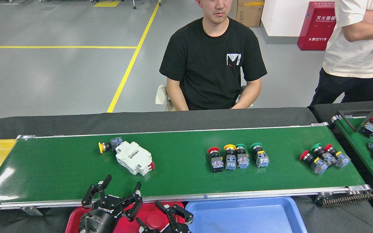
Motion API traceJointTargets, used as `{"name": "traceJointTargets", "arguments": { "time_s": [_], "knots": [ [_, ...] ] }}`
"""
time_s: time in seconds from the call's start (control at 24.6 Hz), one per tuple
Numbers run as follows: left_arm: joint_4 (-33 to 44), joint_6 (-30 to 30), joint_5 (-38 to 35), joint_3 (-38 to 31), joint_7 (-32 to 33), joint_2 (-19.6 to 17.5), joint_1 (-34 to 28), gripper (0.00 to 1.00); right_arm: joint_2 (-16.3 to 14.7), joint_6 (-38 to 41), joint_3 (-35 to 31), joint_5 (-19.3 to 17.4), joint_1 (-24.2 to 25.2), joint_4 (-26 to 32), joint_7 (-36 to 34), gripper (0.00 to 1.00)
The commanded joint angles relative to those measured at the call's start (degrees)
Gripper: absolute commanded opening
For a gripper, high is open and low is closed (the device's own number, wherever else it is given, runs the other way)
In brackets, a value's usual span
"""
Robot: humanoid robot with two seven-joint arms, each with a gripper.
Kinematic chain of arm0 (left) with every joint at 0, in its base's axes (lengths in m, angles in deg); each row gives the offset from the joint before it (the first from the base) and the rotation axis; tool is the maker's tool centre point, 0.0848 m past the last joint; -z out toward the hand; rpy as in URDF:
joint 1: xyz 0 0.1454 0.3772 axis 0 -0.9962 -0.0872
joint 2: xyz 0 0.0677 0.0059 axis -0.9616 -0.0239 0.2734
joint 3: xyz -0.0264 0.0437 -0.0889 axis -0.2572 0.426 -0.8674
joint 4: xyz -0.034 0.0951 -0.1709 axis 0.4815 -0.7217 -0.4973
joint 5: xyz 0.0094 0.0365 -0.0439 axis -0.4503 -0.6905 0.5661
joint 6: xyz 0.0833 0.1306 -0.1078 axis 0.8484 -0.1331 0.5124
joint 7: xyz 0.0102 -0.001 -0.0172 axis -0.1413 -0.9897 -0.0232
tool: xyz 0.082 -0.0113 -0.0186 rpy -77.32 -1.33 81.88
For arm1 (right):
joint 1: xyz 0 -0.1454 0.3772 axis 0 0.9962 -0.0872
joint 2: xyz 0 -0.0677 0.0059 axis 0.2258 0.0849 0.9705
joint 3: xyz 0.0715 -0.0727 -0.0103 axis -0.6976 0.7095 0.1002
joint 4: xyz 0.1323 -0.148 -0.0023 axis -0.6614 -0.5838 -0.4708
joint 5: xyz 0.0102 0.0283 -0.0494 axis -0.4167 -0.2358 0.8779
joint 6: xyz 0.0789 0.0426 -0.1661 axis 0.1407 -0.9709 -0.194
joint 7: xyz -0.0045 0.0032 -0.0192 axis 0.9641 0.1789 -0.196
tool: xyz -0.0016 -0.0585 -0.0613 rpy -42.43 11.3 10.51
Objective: Pick switch part from conveyor to tray
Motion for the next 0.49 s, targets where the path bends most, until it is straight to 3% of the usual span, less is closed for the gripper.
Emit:
{"name": "traceJointTargets", "arguments": {
  "time_s": [0.0, 0.08, 0.16, 0.32, 0.45],
  "knots": [
    [-0.1, -0.4, -0.2, 0.0, 0.5, 0.3, 1.2, 1.00, 0.7, 0.4, 0.0, 0.0, 0.1, 1.5, -0.4, 1.00],
    [-1.2, -1.6, -0.2, -0.2, 0.5, 0.3, 1.7, 1.00, -2.3, -0.2, -3.5, -0.2, 0.8, 5.1, -0.6, 1.00],
    [-2.7, -2.1, -0.2, -0.6, 0.5, 0.0, 2.4, 1.00, -4.9, -0.6, -11.1, -0.4, 4.7, 8.2, -1.8, 1.00],
    [-6.5, -3.5, -0.2, -0.9, 0.5, -0.2, 5.0, 1.00, -4.7, -2.5, -26.4, -1.2, 11.6, 9.6, -9.8, 1.00],
    [-9.6, -4.9, -0.1, -1.1, 0.5, -0.4, 7.6, 1.00, -5.1, -4.2, -33.1, -3.5, 14.6, 8.7, -10.9, 1.00]
  ]
}}
